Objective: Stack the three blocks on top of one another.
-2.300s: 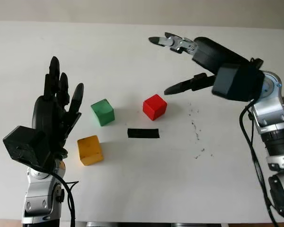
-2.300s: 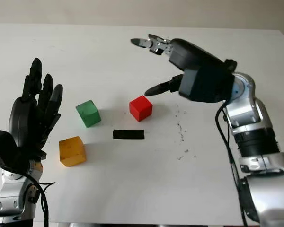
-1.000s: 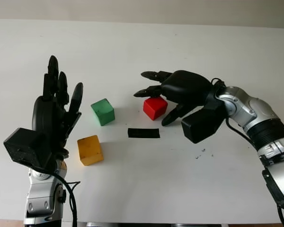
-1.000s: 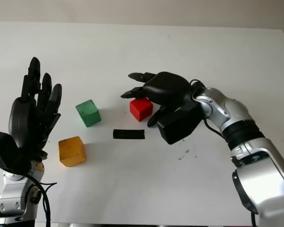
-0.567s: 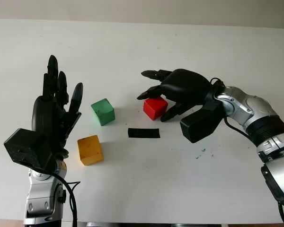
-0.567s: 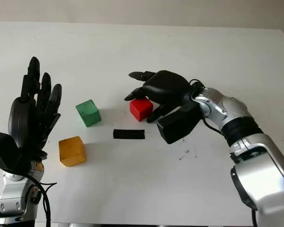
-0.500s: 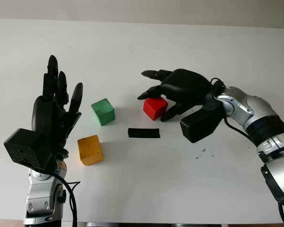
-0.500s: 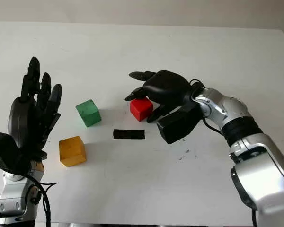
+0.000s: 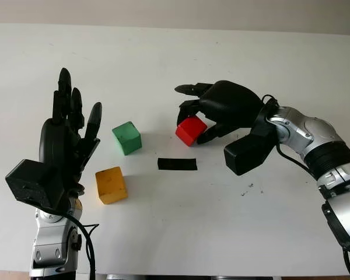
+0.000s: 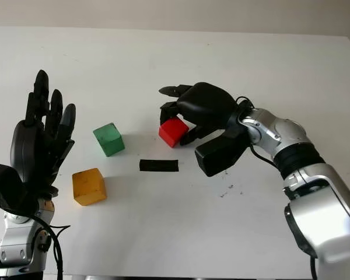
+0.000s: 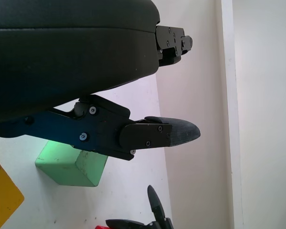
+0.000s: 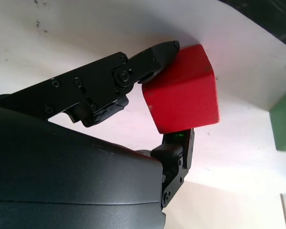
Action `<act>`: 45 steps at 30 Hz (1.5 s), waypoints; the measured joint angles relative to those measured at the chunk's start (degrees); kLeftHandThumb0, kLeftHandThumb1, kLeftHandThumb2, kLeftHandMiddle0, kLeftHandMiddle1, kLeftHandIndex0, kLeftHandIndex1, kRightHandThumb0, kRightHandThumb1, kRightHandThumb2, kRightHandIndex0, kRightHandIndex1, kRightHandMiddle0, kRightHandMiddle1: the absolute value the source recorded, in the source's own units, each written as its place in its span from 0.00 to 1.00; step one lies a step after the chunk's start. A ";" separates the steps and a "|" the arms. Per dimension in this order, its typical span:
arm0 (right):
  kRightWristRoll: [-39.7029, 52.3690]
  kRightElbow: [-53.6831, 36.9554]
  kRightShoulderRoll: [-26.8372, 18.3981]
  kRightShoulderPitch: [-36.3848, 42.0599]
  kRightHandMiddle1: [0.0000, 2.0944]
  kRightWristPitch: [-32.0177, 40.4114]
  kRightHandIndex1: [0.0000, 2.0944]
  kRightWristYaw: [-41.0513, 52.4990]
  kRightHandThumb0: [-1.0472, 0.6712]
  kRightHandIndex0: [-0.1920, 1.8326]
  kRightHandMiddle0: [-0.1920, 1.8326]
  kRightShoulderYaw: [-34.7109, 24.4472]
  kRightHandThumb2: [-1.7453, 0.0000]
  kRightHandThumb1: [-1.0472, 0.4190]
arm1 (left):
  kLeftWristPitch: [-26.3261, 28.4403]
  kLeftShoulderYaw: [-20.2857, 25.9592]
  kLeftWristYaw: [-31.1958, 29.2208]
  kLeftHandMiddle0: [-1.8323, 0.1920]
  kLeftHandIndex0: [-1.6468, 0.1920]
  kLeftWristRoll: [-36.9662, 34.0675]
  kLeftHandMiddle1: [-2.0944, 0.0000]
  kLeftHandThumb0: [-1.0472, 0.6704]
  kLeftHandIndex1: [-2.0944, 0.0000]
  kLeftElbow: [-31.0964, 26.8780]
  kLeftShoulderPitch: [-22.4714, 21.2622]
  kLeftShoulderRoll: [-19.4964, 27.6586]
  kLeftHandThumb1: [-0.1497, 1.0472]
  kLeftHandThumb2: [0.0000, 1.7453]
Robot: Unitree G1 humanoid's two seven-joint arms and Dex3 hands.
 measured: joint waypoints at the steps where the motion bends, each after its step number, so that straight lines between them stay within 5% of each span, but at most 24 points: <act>1: 1.01 0.08 0.00 0.00 0.58 -0.38 0.03 0.69 0.41 0.23 0.31 -0.48 0.97 0.06 | 0.00 0.00 0.00 0.92 0.92 -0.05 0.97 0.32 0.97 0.00 0.00 0.00 1.00 0.21; 13: 18.67 -2.23 1.43 0.56 0.62 -1.84 0.03 17.22 0.39 0.23 0.30 -6.17 0.97 0.08 | 0.03 -0.02 0.10 0.92 0.92 -0.08 0.97 0.32 0.97 -0.02 0.00 -0.01 1.00 0.22; 21: 28.52 -10.37 2.51 4.41 0.63 4.00 0.02 30.69 0.38 0.21 0.29 -8.67 0.97 0.07 | 0.08 -0.04 0.21 0.92 0.92 -0.22 0.97 0.32 0.97 -0.06 0.02 -0.03 1.00 0.21; 45: 25.74 -19.84 2.69 9.02 0.61 9.18 0.02 39.47 0.39 0.19 0.28 -8.36 0.97 0.06 | 0.86 -0.15 1.14 0.91 0.91 -0.29 0.97 0.31 0.97 -0.77 0.59 -1.06 1.00 0.20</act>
